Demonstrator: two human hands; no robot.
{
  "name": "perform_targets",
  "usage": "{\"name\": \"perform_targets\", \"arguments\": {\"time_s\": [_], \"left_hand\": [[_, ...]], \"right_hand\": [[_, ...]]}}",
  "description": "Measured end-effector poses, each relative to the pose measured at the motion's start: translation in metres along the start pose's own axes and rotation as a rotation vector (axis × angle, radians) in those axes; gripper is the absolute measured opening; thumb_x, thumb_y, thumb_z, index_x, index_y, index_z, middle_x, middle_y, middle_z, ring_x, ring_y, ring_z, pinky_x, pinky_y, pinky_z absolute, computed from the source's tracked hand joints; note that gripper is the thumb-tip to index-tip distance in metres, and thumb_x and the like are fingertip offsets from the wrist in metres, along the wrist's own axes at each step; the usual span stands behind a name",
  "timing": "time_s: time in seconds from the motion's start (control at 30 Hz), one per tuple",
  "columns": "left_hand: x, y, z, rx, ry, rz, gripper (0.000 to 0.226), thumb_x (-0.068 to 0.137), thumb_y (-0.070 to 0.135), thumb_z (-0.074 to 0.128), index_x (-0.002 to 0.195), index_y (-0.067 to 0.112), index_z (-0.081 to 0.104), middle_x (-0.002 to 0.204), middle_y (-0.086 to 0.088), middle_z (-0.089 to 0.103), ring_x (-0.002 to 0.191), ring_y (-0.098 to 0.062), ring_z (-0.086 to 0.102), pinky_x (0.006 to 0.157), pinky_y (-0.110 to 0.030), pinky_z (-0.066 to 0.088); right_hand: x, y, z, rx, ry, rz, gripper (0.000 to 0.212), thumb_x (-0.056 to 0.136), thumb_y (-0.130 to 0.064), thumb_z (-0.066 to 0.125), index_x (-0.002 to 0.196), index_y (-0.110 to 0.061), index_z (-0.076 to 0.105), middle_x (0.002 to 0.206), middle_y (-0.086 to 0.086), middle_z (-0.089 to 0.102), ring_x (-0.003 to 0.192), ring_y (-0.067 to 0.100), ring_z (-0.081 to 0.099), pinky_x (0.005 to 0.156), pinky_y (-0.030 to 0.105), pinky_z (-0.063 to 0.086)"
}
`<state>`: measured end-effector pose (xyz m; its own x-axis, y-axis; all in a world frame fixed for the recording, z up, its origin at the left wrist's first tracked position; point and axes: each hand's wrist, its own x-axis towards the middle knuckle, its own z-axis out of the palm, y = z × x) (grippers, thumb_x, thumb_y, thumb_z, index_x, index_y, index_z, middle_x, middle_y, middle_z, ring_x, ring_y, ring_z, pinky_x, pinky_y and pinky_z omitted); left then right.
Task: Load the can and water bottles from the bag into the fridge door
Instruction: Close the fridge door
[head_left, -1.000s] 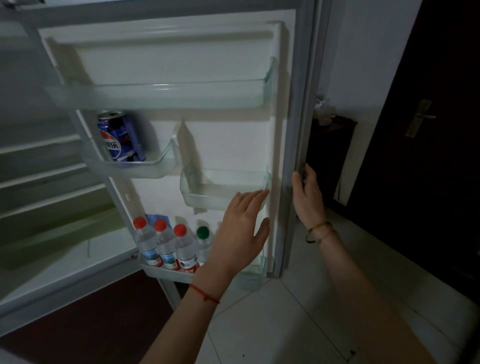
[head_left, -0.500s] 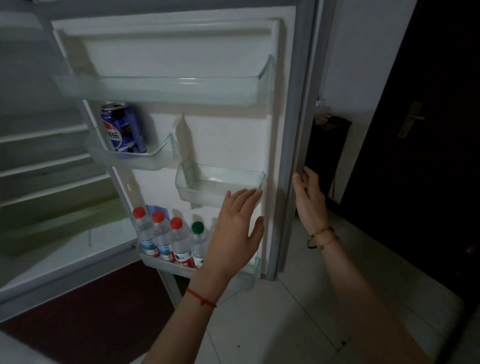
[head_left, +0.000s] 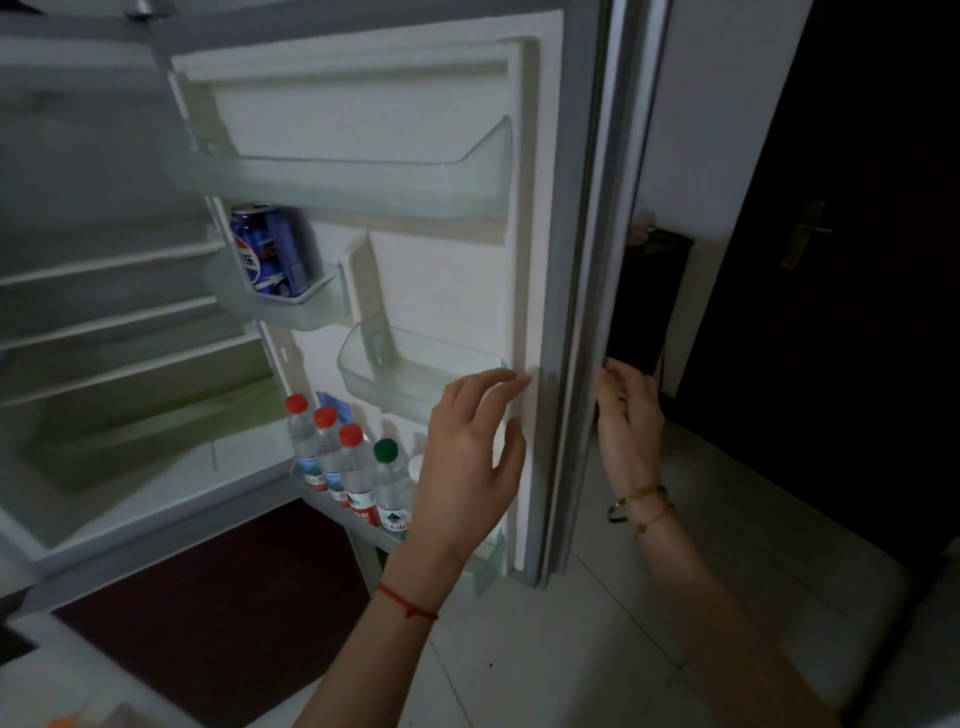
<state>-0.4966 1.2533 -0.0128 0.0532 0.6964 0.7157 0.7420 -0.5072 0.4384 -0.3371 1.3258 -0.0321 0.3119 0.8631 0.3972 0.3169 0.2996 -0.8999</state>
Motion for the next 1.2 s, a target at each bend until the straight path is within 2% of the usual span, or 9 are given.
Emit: {"name": "perform_targets", "arguments": {"time_s": [0.07,0.27,0.43,0.53,0.67,0.87,1.0,1.13,1.2], "left_hand": [[-0.013,0.003,-0.013,-0.02,-0.026,0.005,0.041,0.09,0.007,0.056,0.13,0.013,0.059,0.127,0.0,0.058,0.122,-0.017,0.05,0.103,-0.036,0.042],[-0.057,0.011,-0.058,-0.084,-0.089,-0.016,0.044,0.089,0.007,0.054,0.133,0.013,0.056,0.13,0.001,0.056,0.122,-0.015,0.049,0.104,-0.033,0.041],[-0.093,0.013,-0.093,-0.1,-0.099,-0.05,0.046,0.088,0.007,0.056,0.134,0.014,0.055,0.131,0.001,0.056,0.122,-0.014,0.05,0.104,-0.031,0.041],[-0.115,0.013,-0.116,-0.099,-0.129,-0.099,0.051,0.089,0.007,0.056,0.138,0.015,0.05,0.134,0.001,0.052,0.126,-0.012,0.047,0.108,-0.028,0.038],[-0.142,0.012,-0.145,-0.095,-0.16,-0.17,0.057,0.089,0.01,0.056,0.144,0.018,0.043,0.139,0.003,0.047,0.132,-0.011,0.043,0.112,-0.023,0.033],[-0.173,0.001,-0.19,-0.067,-0.087,-0.272,0.056,0.091,0.013,0.055,0.145,0.019,0.041,0.137,0.003,0.048,0.13,-0.011,0.043,0.111,-0.022,0.034],[-0.186,-0.007,-0.215,-0.038,-0.027,-0.32,0.055,0.091,0.012,0.056,0.144,0.018,0.042,0.134,0.004,0.05,0.126,-0.008,0.045,0.108,-0.017,0.035],[-0.199,-0.025,-0.238,-0.006,0.073,-0.375,0.049,0.093,0.016,0.057,0.141,0.016,0.045,0.13,0.004,0.053,0.121,-0.007,0.051,0.103,-0.02,0.042],[-0.204,-0.035,-0.251,0.024,0.128,-0.394,0.047,0.092,0.016,0.058,0.138,0.016,0.047,0.128,0.005,0.053,0.118,-0.004,0.052,0.1,-0.02,0.045]], "right_hand": [[-0.02,-0.006,0.001,-0.002,0.021,-0.018,0.026,0.098,-0.024,0.05,0.119,-0.012,0.059,0.115,0.003,0.05,0.086,-0.008,0.05,0.074,-0.008,0.033],[-0.081,-0.025,0.006,-0.014,0.085,-0.122,0.017,0.092,-0.015,0.06,0.107,-0.007,0.065,0.104,0.009,0.062,0.09,0.014,0.062,0.079,0.003,0.044],[-0.13,-0.047,0.014,-0.008,0.051,-0.174,0.013,0.088,-0.014,0.067,0.098,-0.006,0.067,0.097,0.007,0.066,0.086,0.01,0.062,0.078,0.008,0.047],[-0.162,-0.063,0.023,0.013,0.006,-0.182,0.014,0.087,-0.017,0.068,0.098,-0.008,0.066,0.095,0.004,0.067,0.088,0.01,0.063,0.081,0.015,0.05],[-0.2,-0.084,0.038,0.059,-0.051,-0.211,0.011,0.086,-0.018,0.07,0.094,-0.01,0.065,0.09,0.001,0.067,0.085,0.006,0.062,0.08,0.012,0.049],[-0.244,-0.111,0.068,0.091,-0.177,-0.264,0.014,0.085,-0.02,0.072,0.091,-0.01,0.064,0.088,0.001,0.068,0.085,0.01,0.065,0.077,0.017,0.052],[-0.268,-0.128,0.092,0.118,-0.264,-0.34,0.009,0.086,-0.018,0.07,0.089,-0.011,0.065,0.085,-0.002,0.067,0.082,0.006,0.064,0.075,0.012,0.049],[-0.285,-0.142,0.118,0.152,-0.371,-0.408,0.004,0.088,-0.014,0.067,0.091,-0.012,0.066,0.084,-0.006,0.067,0.081,0.001,0.063,0.074,0.008,0.046],[-0.29,-0.148,0.133,0.174,-0.429,-0.435,0.008,0.091,-0.015,0.063,0.097,-0.012,0.067,0.087,-0.007,0.067,0.083,-0.002,0.063,0.074,0.006,0.045]]}}
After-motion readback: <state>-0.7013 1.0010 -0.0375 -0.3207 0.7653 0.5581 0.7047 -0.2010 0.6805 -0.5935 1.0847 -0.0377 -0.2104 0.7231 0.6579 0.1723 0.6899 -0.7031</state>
